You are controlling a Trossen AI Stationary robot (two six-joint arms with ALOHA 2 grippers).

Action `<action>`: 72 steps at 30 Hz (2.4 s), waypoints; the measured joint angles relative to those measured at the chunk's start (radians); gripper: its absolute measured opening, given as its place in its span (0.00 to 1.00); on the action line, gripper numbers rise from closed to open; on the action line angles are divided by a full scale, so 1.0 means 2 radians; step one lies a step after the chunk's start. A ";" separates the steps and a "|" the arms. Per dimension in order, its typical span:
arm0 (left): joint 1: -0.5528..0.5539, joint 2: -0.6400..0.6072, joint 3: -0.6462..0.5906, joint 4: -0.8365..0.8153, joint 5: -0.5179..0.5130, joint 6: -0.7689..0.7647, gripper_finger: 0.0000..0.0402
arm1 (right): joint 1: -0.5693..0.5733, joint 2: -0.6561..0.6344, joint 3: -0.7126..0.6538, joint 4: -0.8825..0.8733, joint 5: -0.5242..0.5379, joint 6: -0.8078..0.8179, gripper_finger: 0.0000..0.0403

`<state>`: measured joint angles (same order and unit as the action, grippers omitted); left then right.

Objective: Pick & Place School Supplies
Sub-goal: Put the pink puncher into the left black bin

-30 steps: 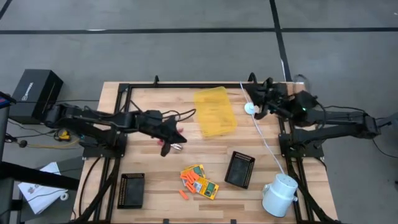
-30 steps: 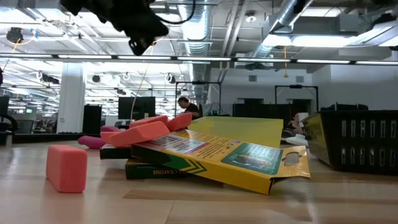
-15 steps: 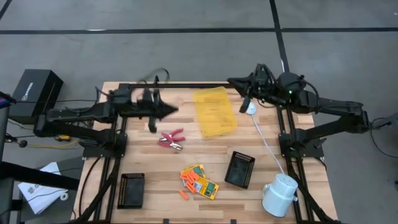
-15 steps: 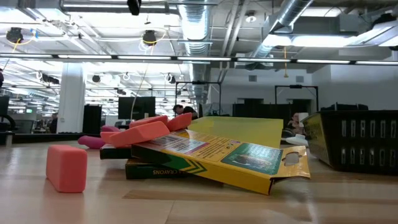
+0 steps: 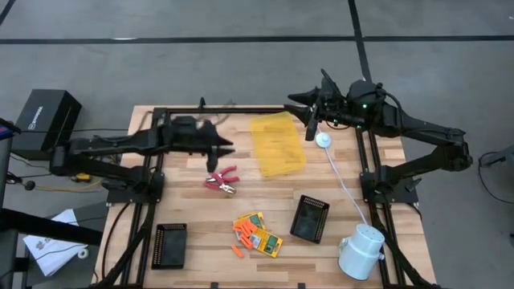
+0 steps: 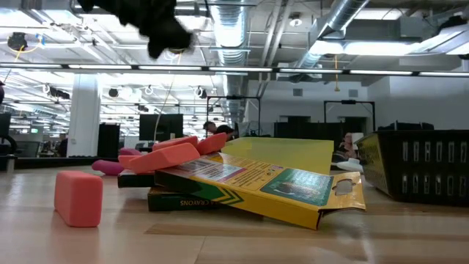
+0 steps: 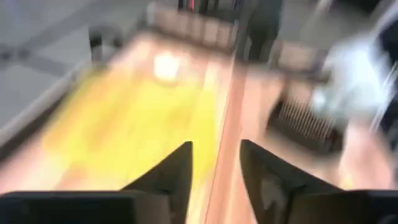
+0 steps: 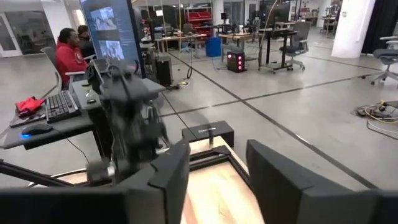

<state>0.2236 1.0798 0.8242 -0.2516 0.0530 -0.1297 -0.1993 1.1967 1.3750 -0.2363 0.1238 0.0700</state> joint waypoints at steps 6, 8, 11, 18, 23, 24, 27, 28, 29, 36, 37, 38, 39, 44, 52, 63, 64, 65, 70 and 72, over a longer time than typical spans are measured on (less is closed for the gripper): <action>-0.027 0.057 0.000 -0.077 0.000 0.078 0.45 | 0.000 -0.006 0.000 0.001 0.000 0.004 0.44; -0.036 0.066 0.000 -0.098 0.000 0.092 0.46 | 0.000 -0.007 0.000 0.005 0.001 0.004 0.43; -0.049 0.077 0.000 -0.136 0.000 0.113 0.45 | 0.000 -0.007 0.000 0.005 0.001 0.005 0.41; -0.061 0.088 0.000 -0.208 -0.042 0.157 0.44 | 0.000 -0.007 0.000 0.022 0.002 0.005 0.38; -0.061 0.088 0.000 -0.214 -0.054 0.178 0.45 | 0.000 -0.007 0.000 0.030 0.002 0.005 0.39; -0.061 0.089 0.000 -0.217 -0.054 0.183 0.45 | 0.000 -0.007 0.000 0.030 0.002 0.005 0.39; -0.061 0.101 0.000 -0.234 -0.055 0.193 0.44 | 0.001 -0.007 0.000 0.031 0.002 0.005 0.40; -0.061 0.106 0.000 -0.237 -0.055 0.194 0.44 | 0.001 -0.007 0.000 0.030 0.002 0.005 0.41; -0.061 0.113 0.000 -0.236 -0.055 0.194 0.44 | 0.001 -0.007 0.000 0.031 0.002 0.005 0.41; -0.061 0.157 -0.001 -0.238 -0.062 0.200 0.44 | 0.001 -0.007 0.000 0.030 0.002 0.005 0.42; -0.061 0.163 -0.001 -0.237 -0.062 0.204 0.44 | 0.001 -0.007 0.000 0.030 0.002 0.005 0.42; -0.061 0.168 -0.001 -0.238 -0.062 0.206 0.44 | 0.001 -0.007 0.000 0.030 0.002 0.005 0.42; -0.061 0.172 -0.001 -0.238 -0.065 0.209 0.44 | 0.001 -0.007 0.000 0.030 0.002 0.005 0.42; -0.061 0.183 -0.001 -0.235 -0.076 0.220 0.43 | 0.001 -0.007 0.000 0.030 0.000 0.005 0.41; -0.053 0.185 -0.001 -0.231 -0.078 0.220 0.42 | 0.001 -0.007 0.000 0.030 0.000 0.005 0.41; -0.026 0.185 -0.001 -0.224 -0.079 0.220 0.39 | 0.008 -0.007 0.000 0.031 0.000 0.005 0.40; -0.026 0.185 -0.001 -0.224 -0.079 0.220 0.39 | 0.010 -0.007 0.000 0.031 0.000 0.005 0.40; -0.026 0.185 -0.001 -0.224 -0.079 0.220 0.39 | 0.011 -0.007 0.000 0.031 0.000 0.005 0.40; -0.026 0.185 -0.001 -0.222 -0.065 0.221 0.39 | 0.012 -0.007 0.000 0.031 0.000 0.005 0.40; -0.027 0.185 -0.001 -0.222 -0.062 0.222 0.39 | 0.012 -0.007 0.000 0.031 0.000 0.005 0.40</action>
<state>0.1691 1.4490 0.8219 -0.6956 -0.0701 0.3144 -0.1761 1.1831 1.3754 -0.1753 0.1238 0.0793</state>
